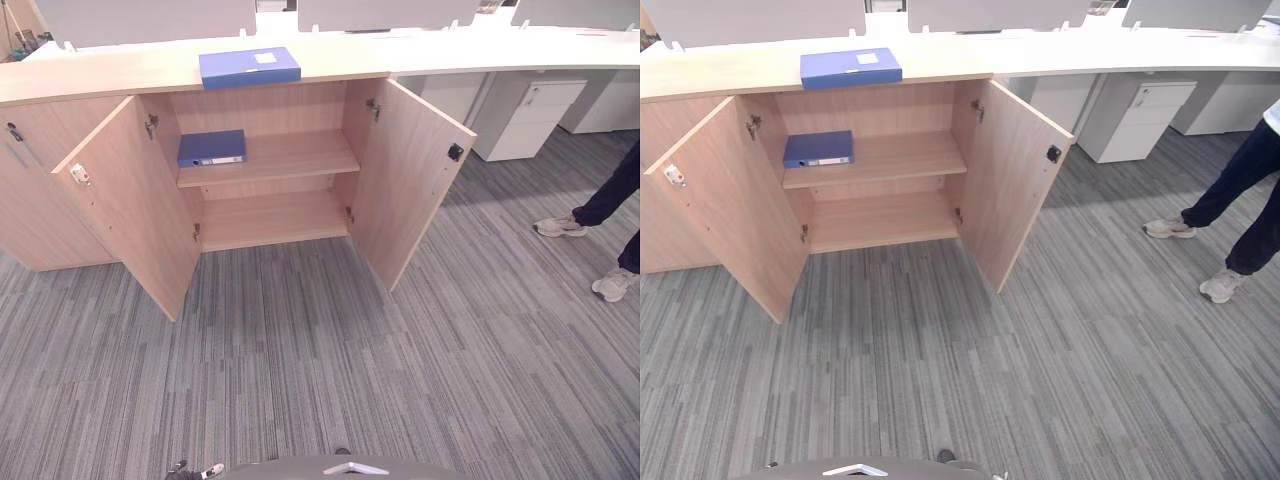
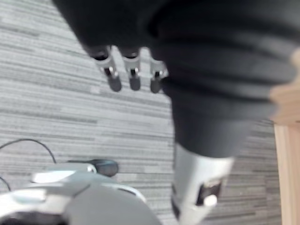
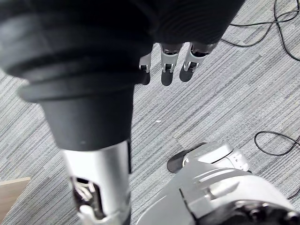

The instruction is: Walk over to the cabinet, pick up the folder, carry it to the office cabinet, place the folder inside the office cabinet, then close the office cabinet door

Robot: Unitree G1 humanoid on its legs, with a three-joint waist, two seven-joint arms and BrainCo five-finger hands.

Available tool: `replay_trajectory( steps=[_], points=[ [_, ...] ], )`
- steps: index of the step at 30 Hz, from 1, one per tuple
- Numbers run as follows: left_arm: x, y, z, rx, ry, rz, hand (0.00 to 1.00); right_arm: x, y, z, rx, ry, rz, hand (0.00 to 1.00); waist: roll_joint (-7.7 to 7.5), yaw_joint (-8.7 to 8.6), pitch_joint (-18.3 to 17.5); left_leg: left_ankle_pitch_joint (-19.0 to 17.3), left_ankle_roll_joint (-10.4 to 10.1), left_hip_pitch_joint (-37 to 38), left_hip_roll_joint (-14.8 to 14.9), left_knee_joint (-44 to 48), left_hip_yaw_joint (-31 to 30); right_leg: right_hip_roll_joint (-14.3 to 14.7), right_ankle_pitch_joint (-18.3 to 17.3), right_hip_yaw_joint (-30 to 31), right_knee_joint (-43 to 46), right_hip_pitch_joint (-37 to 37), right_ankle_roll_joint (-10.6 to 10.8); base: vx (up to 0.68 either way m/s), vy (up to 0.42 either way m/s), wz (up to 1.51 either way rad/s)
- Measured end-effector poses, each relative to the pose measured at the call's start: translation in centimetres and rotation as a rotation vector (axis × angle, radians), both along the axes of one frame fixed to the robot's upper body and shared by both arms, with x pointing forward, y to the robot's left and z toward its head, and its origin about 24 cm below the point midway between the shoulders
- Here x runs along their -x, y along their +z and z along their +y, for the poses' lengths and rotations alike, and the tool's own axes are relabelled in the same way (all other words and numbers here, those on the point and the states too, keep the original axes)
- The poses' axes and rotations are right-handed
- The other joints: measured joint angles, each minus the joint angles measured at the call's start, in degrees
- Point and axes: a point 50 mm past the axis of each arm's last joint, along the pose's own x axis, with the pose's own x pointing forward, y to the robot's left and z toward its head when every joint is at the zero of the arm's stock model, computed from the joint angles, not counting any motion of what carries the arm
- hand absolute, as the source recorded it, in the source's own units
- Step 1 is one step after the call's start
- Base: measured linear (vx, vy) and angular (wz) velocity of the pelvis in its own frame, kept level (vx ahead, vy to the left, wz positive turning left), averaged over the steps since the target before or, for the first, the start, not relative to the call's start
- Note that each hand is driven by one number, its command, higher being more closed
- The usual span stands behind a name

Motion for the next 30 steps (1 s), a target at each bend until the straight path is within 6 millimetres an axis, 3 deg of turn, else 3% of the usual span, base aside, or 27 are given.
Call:
replay_trajectory(
  steps=[4, 9, 30],
  points=[
    [-1.2, 0.1, 0.0, -0.003, -0.018, -0.027, 0.00, -2.2, 0.2, 0.3, 0.000, 0.024, -0.047, 0.00, -0.52, 0.12, 2.3, 0.1, 0.0, 1.5, -0.1, -1.0, -0.1, 0.0, 0.1, -0.9, -1.4, 1.7, 0.1, 0.08, 0.003, 0.05],
    [-1.9, 0.2, -0.2, 0.001, -0.032, -0.042, 0.00, -3.6, 0.4, 0.3, 0.000, 0.033, -0.080, 0.00, -0.18, 0.11, 3.0, -0.2, -0.4, 2.3, -0.1, -1.0, -0.2, -0.1, 0.0, -1.1, -1.4, 2.6, 0.2, 0.02, -0.001, 0.00],
    [-2.1, 0.2, -0.3, -0.014, -0.086, -0.043, 0.00, -3.6, 0.4, 0.3, 0.018, 0.091, -0.065, 0.00, -0.35, 0.12, 3.2, 1.2, 0.0, 3.2, -0.2, -3.3, 0.1, 0.0, 0.5, -2.1, -2.7, 3.3, 0.4, -0.06, -0.025, 0.01]
  ],
)
